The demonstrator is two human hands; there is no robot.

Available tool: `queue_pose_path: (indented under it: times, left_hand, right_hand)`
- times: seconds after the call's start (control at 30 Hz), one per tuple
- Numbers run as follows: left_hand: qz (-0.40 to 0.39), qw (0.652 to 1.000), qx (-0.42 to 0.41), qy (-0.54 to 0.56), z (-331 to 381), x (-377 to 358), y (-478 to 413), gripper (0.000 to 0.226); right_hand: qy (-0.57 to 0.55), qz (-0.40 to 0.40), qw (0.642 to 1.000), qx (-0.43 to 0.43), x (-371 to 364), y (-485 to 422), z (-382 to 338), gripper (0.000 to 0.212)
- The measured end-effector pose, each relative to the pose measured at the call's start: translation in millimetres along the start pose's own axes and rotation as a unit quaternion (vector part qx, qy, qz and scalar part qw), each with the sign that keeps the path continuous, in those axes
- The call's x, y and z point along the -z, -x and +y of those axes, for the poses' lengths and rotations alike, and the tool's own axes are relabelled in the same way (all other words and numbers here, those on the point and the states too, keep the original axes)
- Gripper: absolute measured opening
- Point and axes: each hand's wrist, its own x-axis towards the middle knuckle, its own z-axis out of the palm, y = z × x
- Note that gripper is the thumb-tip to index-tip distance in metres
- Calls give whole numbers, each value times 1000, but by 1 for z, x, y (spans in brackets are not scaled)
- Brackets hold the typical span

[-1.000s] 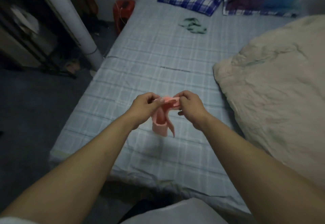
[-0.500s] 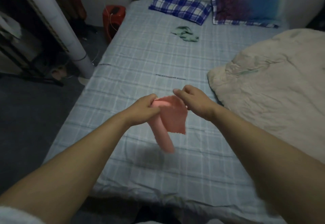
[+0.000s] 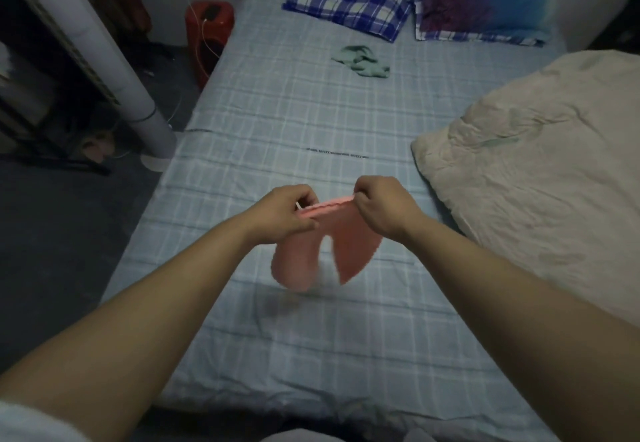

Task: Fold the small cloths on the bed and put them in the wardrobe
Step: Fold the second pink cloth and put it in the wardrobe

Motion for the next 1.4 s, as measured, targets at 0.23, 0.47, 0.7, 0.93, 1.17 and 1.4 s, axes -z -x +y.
queue_pose_path:
  times: [0.23,0.47,0.7,0.93,1.17,1.4]
  left_hand:
    - [13,998,49,-41,-28,24,-21,23]
    - [107,989,61,-85,-36,42,-56,18]
    - [135,986,65,-76,-20,55,-87,39]
    - [84,984,78,-134,-55,11,-72,28]
    - [2,986,91,-139,-124,-78,-18,40]
    - [-95,978,126,-140,-190,-170,46,37]
  right_hand:
    - [117,-2,993,0,-11,-26,24,14]
    - [102,48,993,-40,4,-49,52,23]
    - [24,123,990,-65,15,-66,73,22]
    - [-31,116,986,-119,-33,-27,103,33]
    - [-64,13,981,-182,-129,48,140,32]
    - [-93,-88,972,-197,-208,120,163,33]
